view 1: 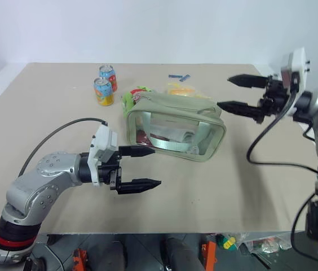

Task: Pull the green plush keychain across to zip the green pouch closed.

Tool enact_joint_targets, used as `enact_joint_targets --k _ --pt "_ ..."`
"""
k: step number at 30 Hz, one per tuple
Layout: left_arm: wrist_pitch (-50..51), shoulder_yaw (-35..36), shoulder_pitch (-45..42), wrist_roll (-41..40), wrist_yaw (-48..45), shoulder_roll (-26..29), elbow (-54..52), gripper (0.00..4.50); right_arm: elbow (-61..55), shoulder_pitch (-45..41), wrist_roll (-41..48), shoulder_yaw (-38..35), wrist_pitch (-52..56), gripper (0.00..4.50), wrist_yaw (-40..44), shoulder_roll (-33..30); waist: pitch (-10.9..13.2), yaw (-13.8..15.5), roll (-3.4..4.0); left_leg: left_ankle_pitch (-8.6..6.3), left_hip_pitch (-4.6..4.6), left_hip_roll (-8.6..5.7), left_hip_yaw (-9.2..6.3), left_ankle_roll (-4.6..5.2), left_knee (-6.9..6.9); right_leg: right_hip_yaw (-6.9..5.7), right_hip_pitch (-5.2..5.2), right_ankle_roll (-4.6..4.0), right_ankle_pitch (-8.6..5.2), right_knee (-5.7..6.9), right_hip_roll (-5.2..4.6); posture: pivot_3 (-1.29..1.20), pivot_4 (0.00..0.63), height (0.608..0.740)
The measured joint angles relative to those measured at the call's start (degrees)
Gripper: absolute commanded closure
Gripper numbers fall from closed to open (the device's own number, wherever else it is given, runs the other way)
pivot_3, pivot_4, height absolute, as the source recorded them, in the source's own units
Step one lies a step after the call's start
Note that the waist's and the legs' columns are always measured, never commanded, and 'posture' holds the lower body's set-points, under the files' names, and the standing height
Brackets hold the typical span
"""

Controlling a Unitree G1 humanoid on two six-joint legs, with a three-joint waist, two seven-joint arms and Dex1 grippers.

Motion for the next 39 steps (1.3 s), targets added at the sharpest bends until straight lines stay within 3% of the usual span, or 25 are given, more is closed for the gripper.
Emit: enact_joint_targets --k 5,10,17,21,24,32,39 --pt "-0.1 0.2 -0.5 0.1 0.7 -1.4 0.6 0.0 -11.1 11.2 0.0 0.1 1.4 0.02 -6.9 2.3 0.0 -0.4 0.01 0.02 0.07 0.02 0.12 -0.02 0.07 0.13 -0.01 0.12 0.12 0.01 0.04 0.0 0.15 0.74" --pt "-0.1 -0.3 -0.5 0.2 0.8 -1.5 0.6 0.0 -12.5 12.1 -1.9 1.4 -1.0 0.02 -10.9 4.7 0.0 -0.2 0.01 0.13 0.07 0.01 0.11 -0.03 0.16 0.14 0.01 -0.04 0.11 0.01 0.06 0.0 0.15 0.74" --pt "-0.3 -0.3 1.0 0.9 -0.2 -0.7 0.4 0.0 -12.6 14.0 -1.8 1.5 -1.4 2.15 -11.6 5.7 0.0 -0.2 0.0 0.11 0.04 0.01 0.17 -0.02 0.14 0.21 0.01 0.03 0.14 -0.01 0.05 0.0 0.15 0.74" --pt "-0.3 -0.3 2.0 0.9 0.0 -0.7 -0.9 0.0 -12.6 15.0 -2.0 1.5 -2.5 3.66 -11.1 5.7 0.0 -0.2 0.0 0.1 0.04 0.02 0.12 -0.01 0.11 0.16 0.0 0.03 0.14 -0.01 0.07 0.0 0.15 0.74" --pt "-0.3 -0.2 2.5 0.9 0.4 -0.7 -1.4 0.0 -12.4 15.6 -2.7 2.0 -4.4 4.47 -10.4 5.3 0.0 -0.2 0.0 0.11 0.06 0.02 0.13 -0.01 0.11 0.17 0.0 0.0 0.12 -0.01 0.07 0.0 0.15 0.74" --pt "-0.5 2.9 3.4 1.3 1.3 1.2 -0.6 0.0 -7.2 12.1 -7.0 5.2 -15.8 4.47 -6.3 5.5 0.0 -0.4 0.0 0.11 0.12 0.04 0.18 -0.01 0.15 0.2 0.01 -0.07 0.1 0.0 0.08 0.0 0.15 0.74" --pt "-0.9 3.3 3.4 1.3 1.2 1.3 -0.4 0.0 -4.1 6.7 -3.1 6.7 -16.9 4.47 1.0 7.8 0.0 -0.2 0.0 0.09 0.03 0.06 0.15 -0.01 0.1 0.17 -0.01 0.06 0.16 -0.01 0.1 0.0 0.15 0.74"
